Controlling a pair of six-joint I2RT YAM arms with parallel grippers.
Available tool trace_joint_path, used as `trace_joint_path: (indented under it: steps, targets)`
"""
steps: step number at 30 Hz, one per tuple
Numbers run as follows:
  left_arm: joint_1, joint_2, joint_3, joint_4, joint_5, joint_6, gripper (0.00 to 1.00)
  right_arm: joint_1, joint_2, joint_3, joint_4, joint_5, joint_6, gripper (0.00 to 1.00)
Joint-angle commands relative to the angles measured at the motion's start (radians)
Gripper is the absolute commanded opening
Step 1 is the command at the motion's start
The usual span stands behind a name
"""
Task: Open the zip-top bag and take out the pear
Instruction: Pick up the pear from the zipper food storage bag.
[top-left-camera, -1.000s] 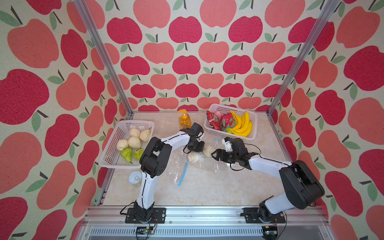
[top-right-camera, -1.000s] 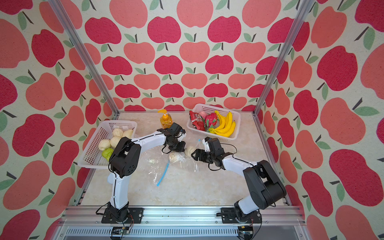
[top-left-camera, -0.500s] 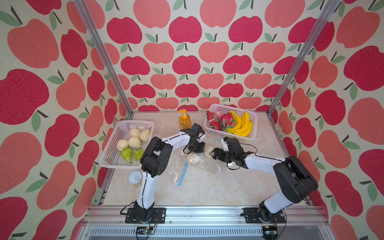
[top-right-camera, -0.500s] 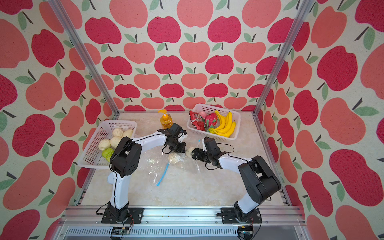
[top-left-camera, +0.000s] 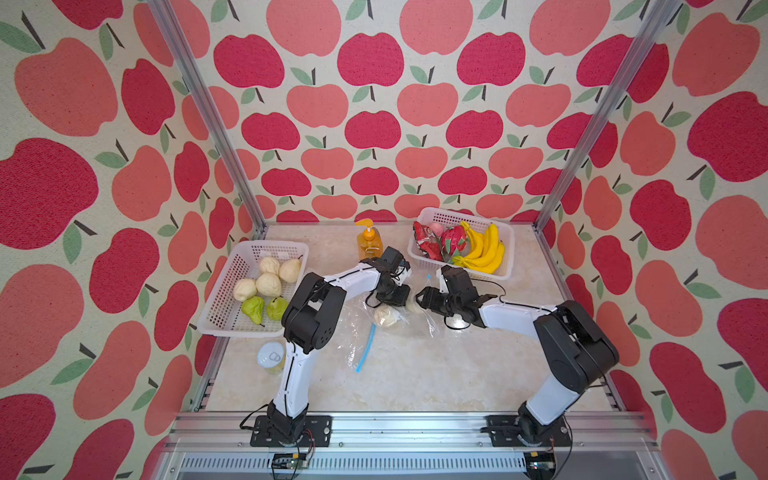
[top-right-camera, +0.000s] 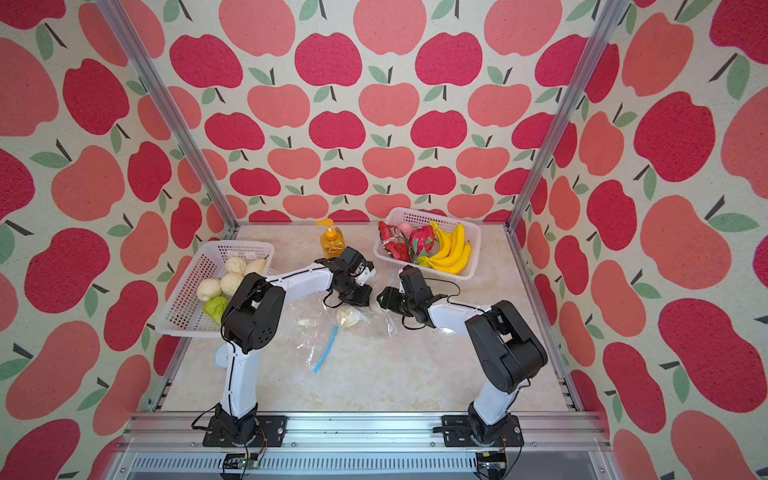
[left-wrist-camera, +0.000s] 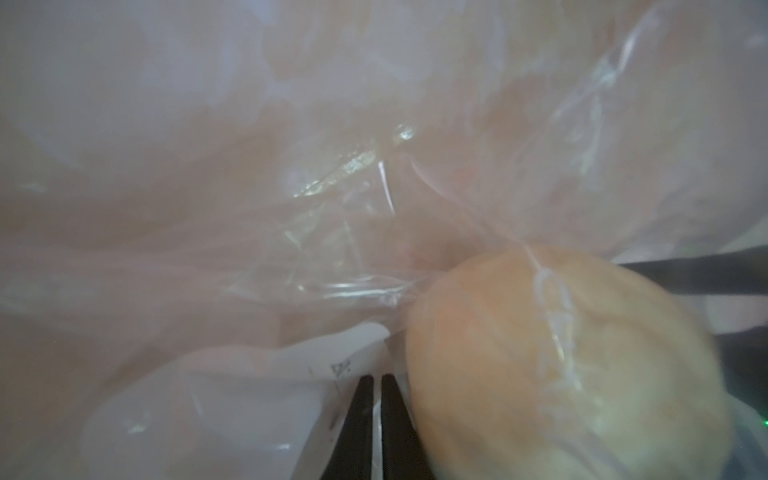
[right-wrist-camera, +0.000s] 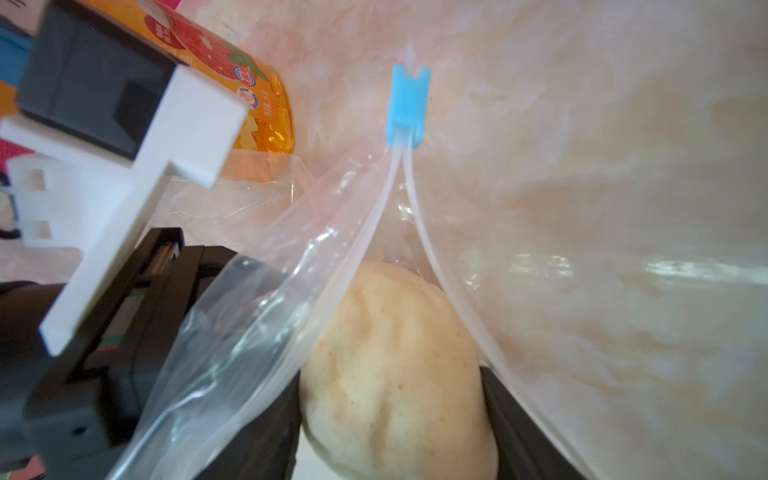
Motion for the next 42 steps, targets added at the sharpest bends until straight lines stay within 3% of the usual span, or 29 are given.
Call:
trace_joint_path:
  steps: [1, 13, 22, 27, 34, 39, 42]
  targets:
    - [0.000, 0.021, -0.009, 0.019, 0.053, 0.032, 0.11, 0.009, -0.062, -0.008, -0.042, 0.032, -0.020, 0.55]
    - [0.046, -0.024, -0.063, 0.019, 0.040, 0.019, 0.11, -0.034, -0.339, -0.070, -0.362, 0.092, -0.087, 0.52]
    - [0.064, -0.088, -0.048, -0.006, 0.100, 0.014, 0.15, -0.173, -0.543, -0.046, -0.642, 0.023, -0.187, 0.50]
    - [0.071, -0.170, -0.017, -0.030, 0.190, -0.004, 0.35, -0.251, -0.589, 0.021, -0.706, -0.108, -0.256, 0.50]
    - [0.071, -0.348, -0.016, -0.037, 0.272, -0.029, 0.66, -0.277, -0.577, 0.100, -0.709, -0.247, -0.319, 0.50]
    - [0.070, -0.485, -0.088, 0.075, 0.392, 0.011, 0.77, -0.286, -0.545, 0.140, -0.665, -0.343, -0.299, 0.51]
    - [0.070, -0.560, -0.159, 0.160, 0.441, 0.100, 0.82, -0.288, -0.520, 0.173, -0.644, -0.404, -0.294, 0.51]
